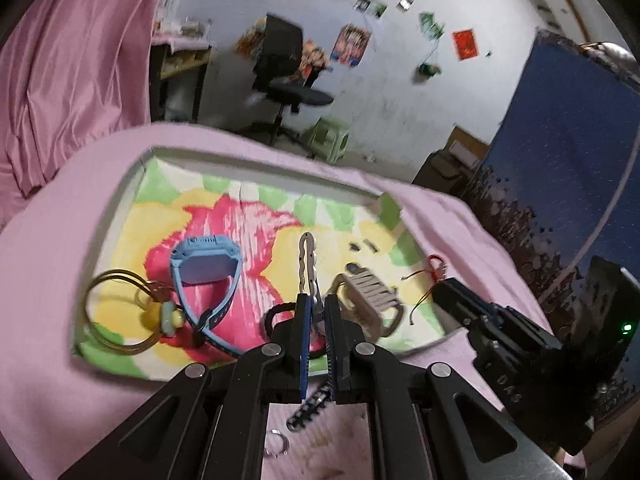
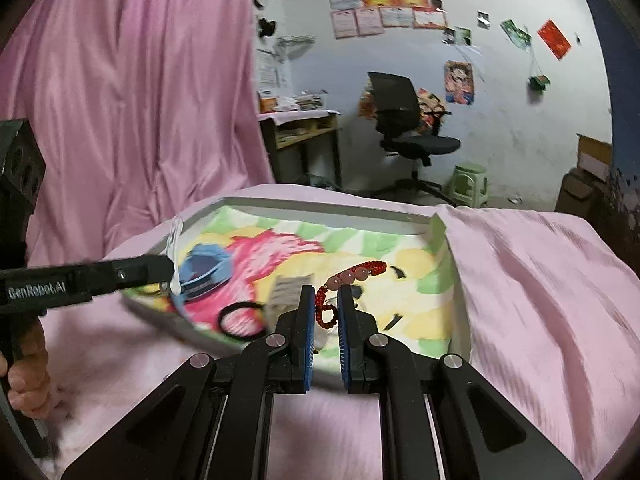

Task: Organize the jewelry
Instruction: 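Drop the white chain into the tray with the left gripper while the right drops the red bracelet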

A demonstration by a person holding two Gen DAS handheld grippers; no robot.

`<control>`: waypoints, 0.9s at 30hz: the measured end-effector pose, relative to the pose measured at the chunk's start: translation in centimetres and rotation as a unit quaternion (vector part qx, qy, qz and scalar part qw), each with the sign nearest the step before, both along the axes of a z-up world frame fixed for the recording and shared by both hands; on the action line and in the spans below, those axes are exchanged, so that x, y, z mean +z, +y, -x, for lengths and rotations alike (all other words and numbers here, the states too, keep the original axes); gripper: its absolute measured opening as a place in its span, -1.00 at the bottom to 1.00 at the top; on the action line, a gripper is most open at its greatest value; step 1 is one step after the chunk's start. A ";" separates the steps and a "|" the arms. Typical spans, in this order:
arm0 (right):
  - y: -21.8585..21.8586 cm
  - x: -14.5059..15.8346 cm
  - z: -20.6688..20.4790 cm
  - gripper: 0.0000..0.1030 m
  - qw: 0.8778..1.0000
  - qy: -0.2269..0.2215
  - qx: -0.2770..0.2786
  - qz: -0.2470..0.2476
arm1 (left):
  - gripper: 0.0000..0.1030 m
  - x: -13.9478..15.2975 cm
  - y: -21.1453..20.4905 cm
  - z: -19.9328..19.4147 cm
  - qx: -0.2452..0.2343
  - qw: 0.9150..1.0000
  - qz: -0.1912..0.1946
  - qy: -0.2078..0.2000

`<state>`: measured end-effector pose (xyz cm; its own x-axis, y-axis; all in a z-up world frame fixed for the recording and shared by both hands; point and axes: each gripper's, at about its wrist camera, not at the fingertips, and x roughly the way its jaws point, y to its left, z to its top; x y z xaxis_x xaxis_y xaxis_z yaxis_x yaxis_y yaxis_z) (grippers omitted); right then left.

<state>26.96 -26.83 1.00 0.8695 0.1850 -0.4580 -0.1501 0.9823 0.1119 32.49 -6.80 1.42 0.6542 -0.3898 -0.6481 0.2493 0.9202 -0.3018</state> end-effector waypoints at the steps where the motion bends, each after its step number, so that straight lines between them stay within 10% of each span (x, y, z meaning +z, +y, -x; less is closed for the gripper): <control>1: -0.2 -0.1 -0.8 -0.81 1.000 0.008 -0.002 -0.005 | -0.86 -0.4 -0.2 -0.5 0.002 1.000 -0.006 0.009; 11: -0.8 -4.2 -4.6 -0.81 0.994 0.104 -0.010 -0.041 | -0.86 -3.4 -1.6 -2.6 0.006 0.994 -0.064 0.085; 22: -1.2 -5.7 -4.7 -0.77 0.988 0.144 -0.010 -0.061 | -0.85 -2.8 -1.0 -1.2 0.006 0.995 -0.065 0.071; 27: -1.3 -5.0 -3.5 -0.40 0.991 0.125 -0.015 -0.056 | -0.79 -1.7 -0.2 0.6 0.008 0.997 -0.058 0.043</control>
<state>30.47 -28.13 -3.97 0.7377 0.2220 -0.6376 -0.0746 0.9654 0.2497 31.84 -7.02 -0.33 0.5993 -0.2986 -0.7428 0.2115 0.9539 -0.2129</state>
